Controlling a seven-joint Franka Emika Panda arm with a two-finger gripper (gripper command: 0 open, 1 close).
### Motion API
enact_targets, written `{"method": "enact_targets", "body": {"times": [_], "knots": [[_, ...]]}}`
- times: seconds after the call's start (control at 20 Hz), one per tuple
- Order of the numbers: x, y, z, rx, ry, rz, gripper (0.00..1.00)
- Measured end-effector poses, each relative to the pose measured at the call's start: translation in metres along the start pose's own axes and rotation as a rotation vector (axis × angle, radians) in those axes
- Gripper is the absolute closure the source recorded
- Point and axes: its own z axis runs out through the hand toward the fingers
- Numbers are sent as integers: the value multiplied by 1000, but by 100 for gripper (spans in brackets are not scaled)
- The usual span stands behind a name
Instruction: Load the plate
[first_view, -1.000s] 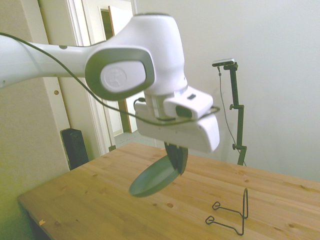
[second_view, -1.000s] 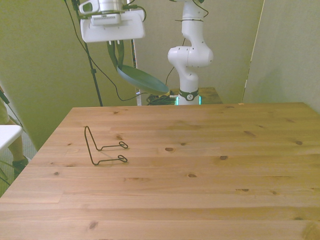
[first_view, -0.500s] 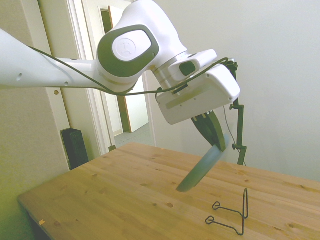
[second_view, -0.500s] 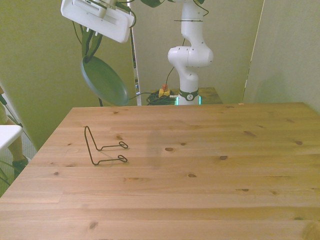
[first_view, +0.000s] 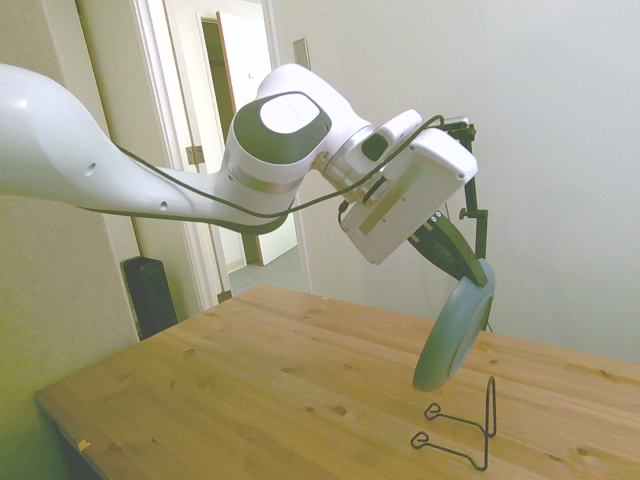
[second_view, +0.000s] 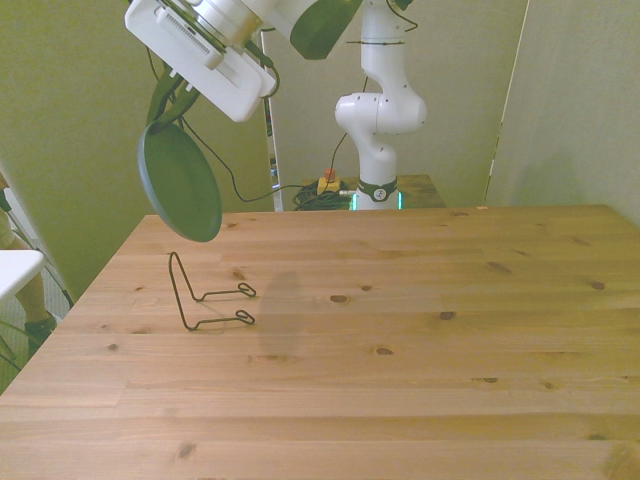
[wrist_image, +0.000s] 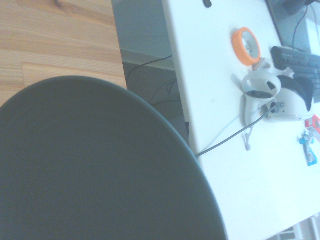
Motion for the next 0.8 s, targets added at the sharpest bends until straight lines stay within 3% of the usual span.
{"method": "enact_targets", "body": {"times": [0.4,0.8], "knots": [[-93,-25,-2,-14,125,-82,100],[-86,-29,3,-34,169,-80,100]]}}
